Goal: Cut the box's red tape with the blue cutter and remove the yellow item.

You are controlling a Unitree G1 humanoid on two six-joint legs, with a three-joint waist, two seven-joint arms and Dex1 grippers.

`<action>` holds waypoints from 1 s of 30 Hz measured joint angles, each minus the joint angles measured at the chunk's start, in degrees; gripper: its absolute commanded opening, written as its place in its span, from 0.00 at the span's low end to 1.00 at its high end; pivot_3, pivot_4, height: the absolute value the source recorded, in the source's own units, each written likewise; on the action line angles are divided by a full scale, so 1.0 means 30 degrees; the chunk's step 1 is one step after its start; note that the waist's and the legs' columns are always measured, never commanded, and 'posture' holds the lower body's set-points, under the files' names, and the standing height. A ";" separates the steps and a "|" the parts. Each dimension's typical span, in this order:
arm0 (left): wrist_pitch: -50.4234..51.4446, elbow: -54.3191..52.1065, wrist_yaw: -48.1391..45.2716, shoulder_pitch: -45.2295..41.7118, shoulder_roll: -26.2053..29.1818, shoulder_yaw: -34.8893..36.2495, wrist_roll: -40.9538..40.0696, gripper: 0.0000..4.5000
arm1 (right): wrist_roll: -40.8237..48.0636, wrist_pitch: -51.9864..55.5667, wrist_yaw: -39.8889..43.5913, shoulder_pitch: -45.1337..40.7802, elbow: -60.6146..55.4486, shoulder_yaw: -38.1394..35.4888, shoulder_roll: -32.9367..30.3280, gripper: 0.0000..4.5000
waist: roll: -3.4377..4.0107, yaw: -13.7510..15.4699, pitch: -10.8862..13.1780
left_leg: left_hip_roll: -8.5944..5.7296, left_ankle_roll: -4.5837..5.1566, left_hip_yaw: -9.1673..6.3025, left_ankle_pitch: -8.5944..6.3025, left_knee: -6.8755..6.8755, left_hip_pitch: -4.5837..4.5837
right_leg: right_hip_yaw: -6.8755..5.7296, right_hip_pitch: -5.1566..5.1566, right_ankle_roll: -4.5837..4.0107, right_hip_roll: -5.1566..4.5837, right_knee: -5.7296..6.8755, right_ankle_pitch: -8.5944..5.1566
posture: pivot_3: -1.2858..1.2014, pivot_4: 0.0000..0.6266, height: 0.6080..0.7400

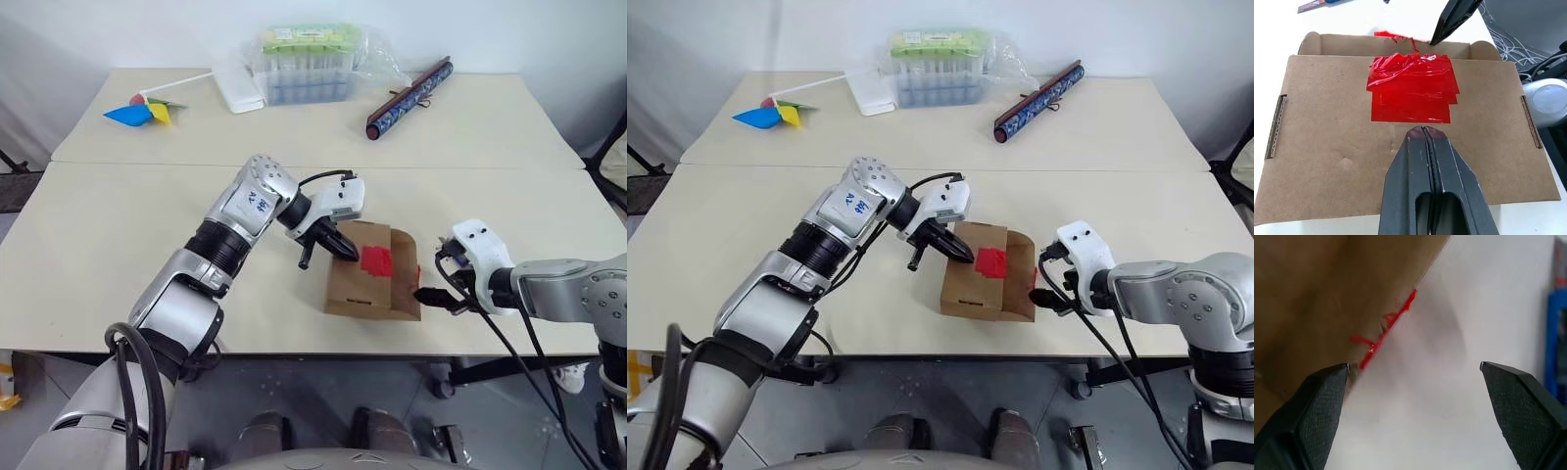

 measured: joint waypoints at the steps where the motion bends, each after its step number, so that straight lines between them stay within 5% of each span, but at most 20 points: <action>1: -0.0023 0.0057 0.0041 -0.0021 -0.0001 0.0023 0.0025 0.00 | -0.0098 0.0000 0.0048 0.0001 0.0081 0.0081 -0.0044 0.99 | 0.0000 -0.0010 0.0000 | 0.0001 0.0004 0.0003 -0.0002 0.0012 -0.0004 | 0.0005 0.0000 -0.0003 0.0000 0.0000 0.0000 | 0.52 0.24 1.00; 14: -0.0352 0.1198 0.0161 -0.0392 -0.0244 0.0330 0.0170 0.00 | -0.1322 0.0007 0.1266 0.0216 -0.0024 0.0793 -0.0354 0.99 | 0.0000 -0.0011 0.0000 | 0.0010 0.0025 -0.0002 -0.0004 0.0050 -0.0007 | 0.0038 -0.0008 -0.0027 -0.0003 0.0010 0.0001 | 0.52 0.24 1.00; 21: -0.0337 0.1316 0.0162 -0.0392 -0.0285 0.0433 0.0218 0.00 | -0.0228 0.0001 0.1725 -0.1494 0.0053 -0.1834 -0.0687 0.99 | -0.0002 -0.0004 0.0000 | 0.0015 0.0037 -0.0026 -0.0007 0.0055 -0.0001 | 0.0054 -0.0012 -0.0036 -0.0003 0.0018 0.0004 | 0.52 0.24 1.00; 30: -0.0223 0.1442 0.0151 -0.0426 -0.0333 0.0511 0.0265 0.00 | -0.0097 0.0002 0.1508 -0.0405 0.0286 -0.0991 0.1333 0.99 | 0.0000 -0.0023 0.0000 | 0.0012 0.0043 -0.0020 -0.0010 0.0059 -0.0003 | 0.0060 -0.0017 -0.0037 -0.0003 0.0025 0.0005 | 0.52 0.24 1.00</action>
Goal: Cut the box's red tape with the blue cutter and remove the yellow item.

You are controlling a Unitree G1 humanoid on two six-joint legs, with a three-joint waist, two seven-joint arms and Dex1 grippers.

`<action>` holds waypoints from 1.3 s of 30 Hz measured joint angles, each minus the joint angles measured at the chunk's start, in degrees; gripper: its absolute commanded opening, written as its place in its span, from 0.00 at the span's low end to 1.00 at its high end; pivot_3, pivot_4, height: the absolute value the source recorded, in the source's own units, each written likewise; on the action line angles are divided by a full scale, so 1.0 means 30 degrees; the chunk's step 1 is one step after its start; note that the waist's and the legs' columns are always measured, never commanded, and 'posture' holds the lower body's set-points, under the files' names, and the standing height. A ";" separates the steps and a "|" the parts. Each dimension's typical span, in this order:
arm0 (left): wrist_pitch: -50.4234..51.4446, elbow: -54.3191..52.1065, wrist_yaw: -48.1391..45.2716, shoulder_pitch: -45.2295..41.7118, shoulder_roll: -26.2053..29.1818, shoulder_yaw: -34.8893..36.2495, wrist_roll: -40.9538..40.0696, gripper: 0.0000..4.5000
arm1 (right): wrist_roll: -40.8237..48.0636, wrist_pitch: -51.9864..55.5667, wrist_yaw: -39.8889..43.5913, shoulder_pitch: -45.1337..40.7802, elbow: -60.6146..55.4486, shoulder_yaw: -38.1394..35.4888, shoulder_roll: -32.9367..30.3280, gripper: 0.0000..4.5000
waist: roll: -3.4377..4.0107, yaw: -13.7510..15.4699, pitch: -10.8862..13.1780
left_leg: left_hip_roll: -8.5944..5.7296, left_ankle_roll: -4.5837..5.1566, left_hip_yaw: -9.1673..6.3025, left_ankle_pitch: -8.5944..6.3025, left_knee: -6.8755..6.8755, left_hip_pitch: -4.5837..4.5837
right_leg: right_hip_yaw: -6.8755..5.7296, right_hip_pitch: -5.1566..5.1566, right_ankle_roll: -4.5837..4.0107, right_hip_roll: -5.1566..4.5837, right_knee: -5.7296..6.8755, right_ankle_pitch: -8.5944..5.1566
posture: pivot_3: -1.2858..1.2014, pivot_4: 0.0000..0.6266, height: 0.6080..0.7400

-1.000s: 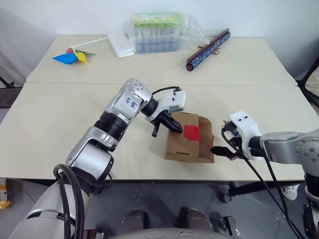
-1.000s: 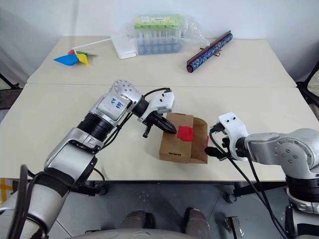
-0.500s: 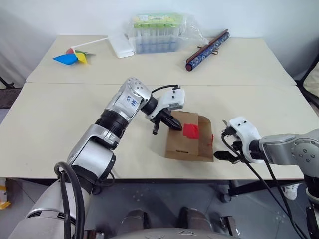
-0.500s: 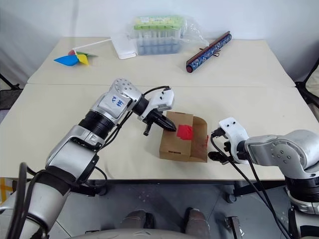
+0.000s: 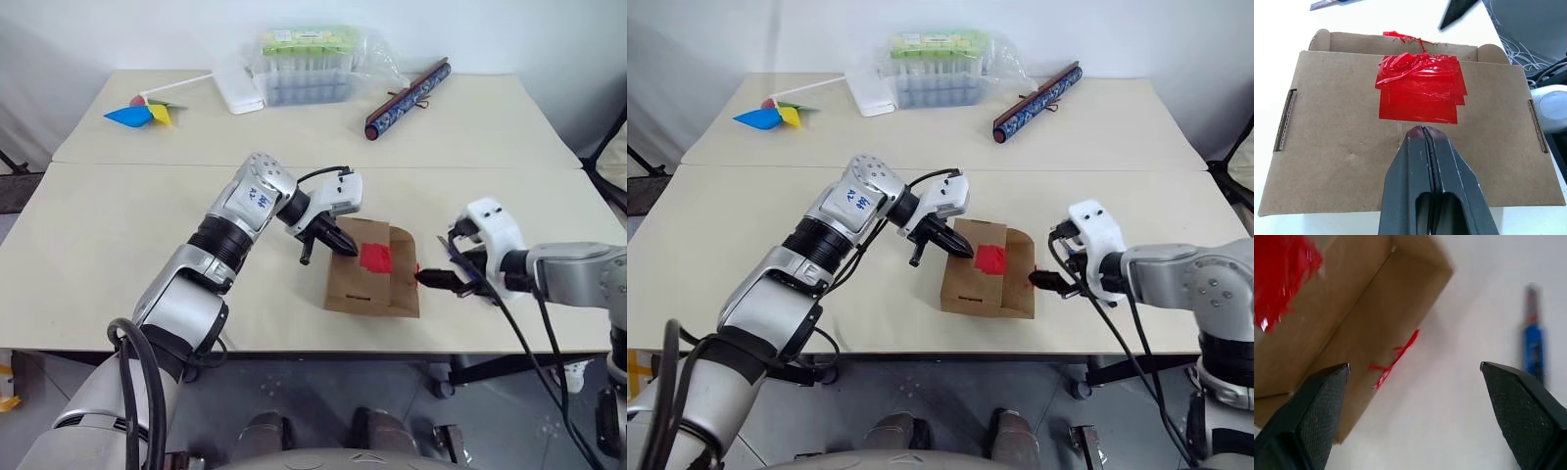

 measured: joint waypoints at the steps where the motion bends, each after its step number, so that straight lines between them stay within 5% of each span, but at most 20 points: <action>1: 0.0001 0.0039 0.0000 -0.0021 -0.0015 0.0021 0.0000 0.00 | -0.0002 0.0001 0.0003 0.0107 -0.0001 0.0203 0.0219 0.99 | 0.0000 0.0000 0.0000 | 0.0000 0.0000 0.0000 0.0000 0.0003 0.0000 | 0.0001 -0.0001 0.0000 0.0000 0.0003 0.0000 | 0.52 0.24 1.00; 16: 0.0053 0.0143 0.0032 -0.0084 -0.0224 0.0172 0.0304 0.00 | -0.1933 -0.0351 0.1940 0.2915 -0.2738 0.1460 -0.2577 0.99 | -0.0026 0.0060 -0.0014 | -0.0004 0.0025 -0.0038 -0.0013 0.0023 -0.0001 | 0.0002 0.0019 0.0000 -0.0010 -0.0023 0.0000 | 0.52 0.24 1.00; 24: 0.0060 0.0123 0.0045 -0.0077 -0.0192 0.0275 0.0402 0.00 | -0.1369 -0.0040 0.3051 0.1908 0.0505 -0.1940 0.0973 0.99 | -0.0025 0.0021 -0.0014 | -0.0008 0.0030 -0.0022 -0.0010 0.0026 0.0001 | 0.0031 0.0002 -0.0005 -0.0009 -0.0009 0.0002 | 0.52 0.24 1.00; 39: 0.0086 0.0168 0.0033 -0.0076 -0.0060 0.0299 0.0454 0.00 | 0.4211 -0.0087 0.1220 -0.0176 0.9961 -0.4831 0.3047 0.99 | -0.0023 -0.0109 -0.0015 | 0.0003 0.0029 -0.0009 -0.0008 0.0018 0.0035 | 0.0048 0.0002 -0.0005 -0.0009 0.0031 0.0003 | 0.52 0.24 1.00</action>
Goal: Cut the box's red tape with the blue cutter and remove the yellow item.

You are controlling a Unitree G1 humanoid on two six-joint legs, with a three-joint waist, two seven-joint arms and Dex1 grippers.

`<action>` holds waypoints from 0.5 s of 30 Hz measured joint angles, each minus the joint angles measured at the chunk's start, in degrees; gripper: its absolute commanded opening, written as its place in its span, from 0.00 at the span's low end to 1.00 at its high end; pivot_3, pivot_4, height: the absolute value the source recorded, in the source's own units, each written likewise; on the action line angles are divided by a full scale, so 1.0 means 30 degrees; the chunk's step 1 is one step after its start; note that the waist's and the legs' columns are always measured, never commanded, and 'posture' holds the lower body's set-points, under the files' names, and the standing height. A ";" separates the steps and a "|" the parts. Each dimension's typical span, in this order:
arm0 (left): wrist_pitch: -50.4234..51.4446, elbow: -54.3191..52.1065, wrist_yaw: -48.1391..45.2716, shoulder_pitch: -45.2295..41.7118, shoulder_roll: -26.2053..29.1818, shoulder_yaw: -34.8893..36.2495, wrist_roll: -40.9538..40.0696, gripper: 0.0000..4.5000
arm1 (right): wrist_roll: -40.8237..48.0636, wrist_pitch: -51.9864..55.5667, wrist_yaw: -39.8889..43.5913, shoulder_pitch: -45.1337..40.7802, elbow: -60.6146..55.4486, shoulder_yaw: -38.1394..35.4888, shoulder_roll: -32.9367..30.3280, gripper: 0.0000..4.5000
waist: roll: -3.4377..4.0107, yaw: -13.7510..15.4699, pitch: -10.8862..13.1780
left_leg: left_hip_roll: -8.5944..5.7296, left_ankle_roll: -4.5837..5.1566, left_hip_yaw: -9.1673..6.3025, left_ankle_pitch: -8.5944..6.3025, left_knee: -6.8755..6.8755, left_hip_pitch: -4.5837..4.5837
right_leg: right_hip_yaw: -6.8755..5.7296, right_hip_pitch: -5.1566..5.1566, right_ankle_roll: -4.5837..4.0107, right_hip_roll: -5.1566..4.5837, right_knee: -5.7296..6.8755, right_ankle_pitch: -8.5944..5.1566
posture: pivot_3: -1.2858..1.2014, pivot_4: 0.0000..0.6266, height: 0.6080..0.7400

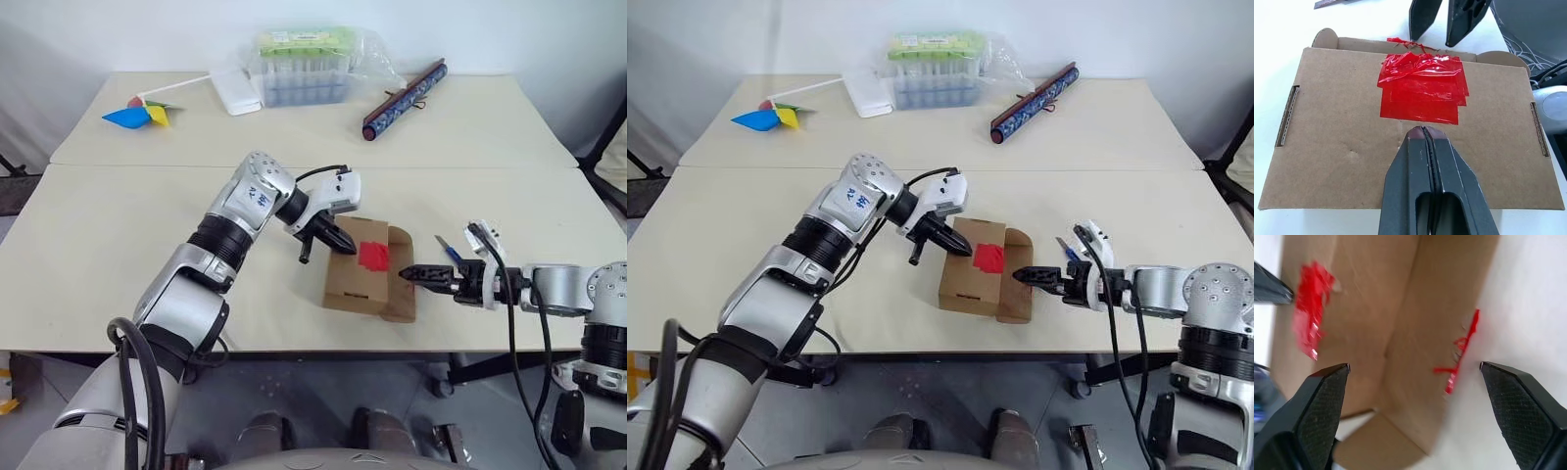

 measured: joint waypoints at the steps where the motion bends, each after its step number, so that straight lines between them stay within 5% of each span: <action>1: 0.0010 0.0001 0.0000 0.0000 0.0019 0.0001 0.0001 0.00 | 0.0334 -0.0055 -0.0215 -0.0027 0.0252 -0.0001 0.0142 0.99 | 0.0000 -0.0024 0.0000 | 0.0001 0.0000 -0.0001 0.0000 0.0000 0.0000 | -0.0001 0.0001 0.0000 0.0000 0.0000 0.0000 | 0.52 0.24 1.00; 13: 0.0321 -0.0005 0.0000 0.0000 0.0223 0.0062 0.0062 0.00 | 0.1928 -0.0270 -0.1854 0.0133 0.0780 -0.0488 0.1771 0.99 | 0.0005 -0.0379 -0.0003 | 0.0009 -0.0005 -0.0008 0.0003 -0.0019 0.0029 | 0.0006 0.0003 0.0001 0.0000 0.0026 0.0000 | 0.52 0.24 1.00; 15: 0.0357 -0.0014 -0.0006 0.0000 0.0223 0.0061 0.0071 0.00 | 0.2002 -0.0311 -0.1918 0.0255 0.0646 -0.0504 0.1810 0.91 | 0.0005 -0.0378 -0.0004 | 0.0010 -0.0005 -0.0007 0.0003 -0.0025 0.0038 | 0.0016 0.0004 0.0001 0.0001 0.0027 0.0000 | 0.52 0.24 1.00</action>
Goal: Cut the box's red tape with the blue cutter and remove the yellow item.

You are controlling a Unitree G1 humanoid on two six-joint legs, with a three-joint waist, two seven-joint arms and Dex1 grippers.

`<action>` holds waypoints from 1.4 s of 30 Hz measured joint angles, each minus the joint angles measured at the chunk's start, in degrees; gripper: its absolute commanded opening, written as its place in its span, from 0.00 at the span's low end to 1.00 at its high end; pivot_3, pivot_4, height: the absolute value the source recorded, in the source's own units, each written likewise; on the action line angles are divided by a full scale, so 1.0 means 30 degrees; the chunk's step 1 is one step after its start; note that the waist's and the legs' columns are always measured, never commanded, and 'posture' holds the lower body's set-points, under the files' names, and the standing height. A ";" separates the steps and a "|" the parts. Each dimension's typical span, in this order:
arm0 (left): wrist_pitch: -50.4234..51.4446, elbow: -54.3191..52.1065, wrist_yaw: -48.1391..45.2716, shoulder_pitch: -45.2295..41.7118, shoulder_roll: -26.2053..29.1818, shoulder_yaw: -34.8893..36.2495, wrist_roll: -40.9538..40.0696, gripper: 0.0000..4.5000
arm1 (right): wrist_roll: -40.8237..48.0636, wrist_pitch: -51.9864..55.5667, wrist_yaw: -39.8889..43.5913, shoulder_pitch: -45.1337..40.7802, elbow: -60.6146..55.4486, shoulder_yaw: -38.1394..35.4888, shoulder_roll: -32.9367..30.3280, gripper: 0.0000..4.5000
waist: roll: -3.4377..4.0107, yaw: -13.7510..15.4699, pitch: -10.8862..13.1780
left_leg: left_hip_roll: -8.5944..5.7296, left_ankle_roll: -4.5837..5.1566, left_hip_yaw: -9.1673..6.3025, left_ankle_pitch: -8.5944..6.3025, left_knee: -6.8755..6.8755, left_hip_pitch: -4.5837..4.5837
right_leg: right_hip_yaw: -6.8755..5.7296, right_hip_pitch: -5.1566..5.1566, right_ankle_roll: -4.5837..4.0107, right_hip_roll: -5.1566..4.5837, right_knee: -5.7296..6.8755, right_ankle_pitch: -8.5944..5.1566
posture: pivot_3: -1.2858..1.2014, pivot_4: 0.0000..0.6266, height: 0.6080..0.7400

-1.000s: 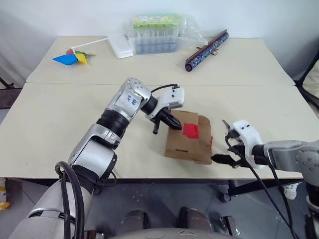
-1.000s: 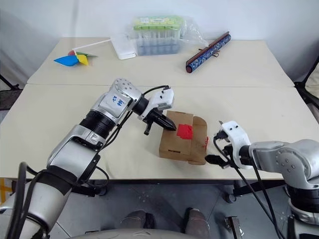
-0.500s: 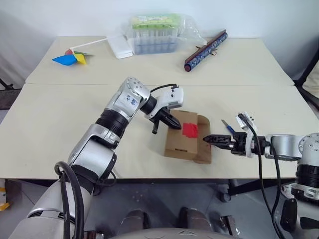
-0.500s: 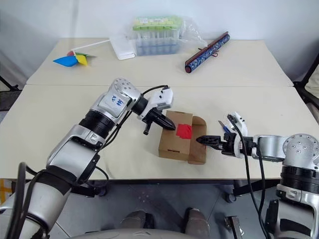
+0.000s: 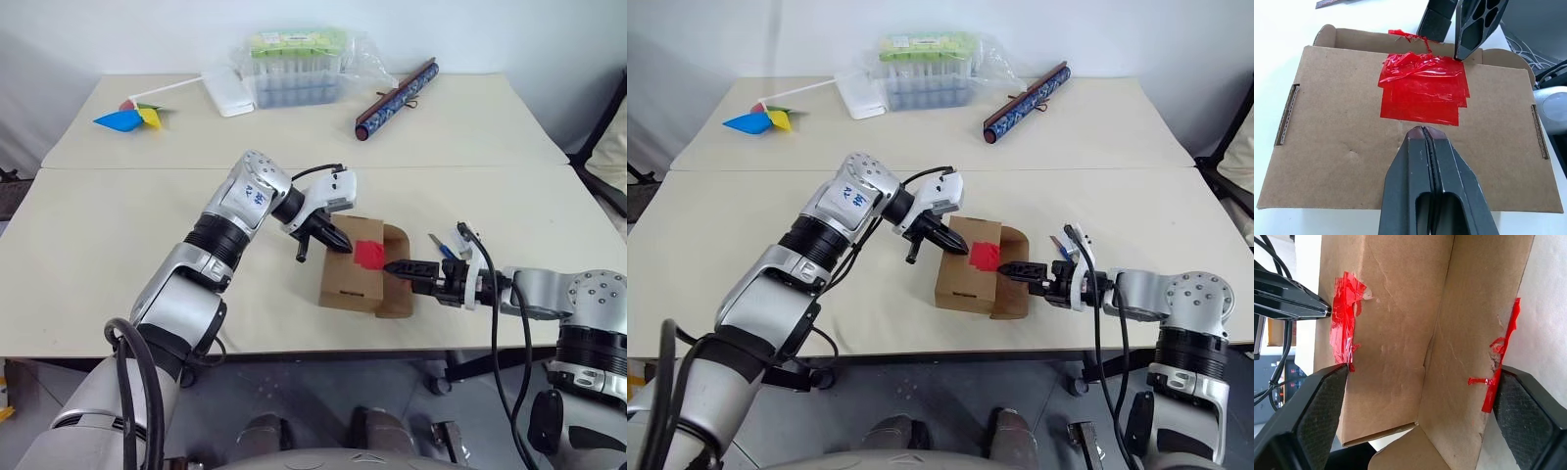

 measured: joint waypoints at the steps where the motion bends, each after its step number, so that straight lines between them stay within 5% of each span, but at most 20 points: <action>1: 0.0003 -0.0002 0.0000 -0.0001 -0.0005 0.0006 0.0003 0.00 | -0.0022 0.0005 -0.0078 0.0102 -0.0058 0.0009 0.0026 0.86 | 0.0000 0.0002 0.0000 | 0.0001 0.0000 0.0001 0.0000 -0.0001 0.0002 | 0.0003 0.0000 0.0000 -0.0001 0.0000 0.0000 | 0.52 0.24 1.00; 13: 0.0047 -0.0026 0.0000 0.0001 -0.0027 0.0036 0.0003 0.00 | -0.1570 0.0129 -0.0165 0.0640 -0.0926 0.0250 0.0222 0.02 | 0.0000 0.0020 0.0000 | -0.0002 0.0001 0.0005 -0.0001 -0.0003 -0.0003 | 0.0015 -0.0007 0.0000 -0.0001 -0.0006 0.0000 | 0.52 0.24 1.00; 25: 0.0474 -0.0832 0.0091 0.0315 0.0206 0.0140 0.0029 0.00 | -0.2303 0.0402 -0.0895 -0.1179 -0.2820 0.1584 -0.0173 0.00 | 0.0005 0.0020 0.0003 | -0.0001 0.0001 0.0028 -0.0001 -0.0004 -0.0038 | 0.0057 -0.0062 0.0000 -0.0001 -0.0002 0.0000 | 0.52 0.24 1.00; 42: 0.1156 -0.3209 0.0105 0.1395 0.1123 0.0835 -0.0037 0.00 | 0.2264 0.0384 -0.4775 -0.4393 -0.4693 0.5183 -0.3856 0.00 | 0.0008 0.0167 0.0006 | -0.0008 0.0004 0.0016 -0.0002 -0.0015 -0.0066 | 0.0039 -0.0069 0.0004 -0.0002 -0.0023 0.0002 | 0.52 0.24 1.00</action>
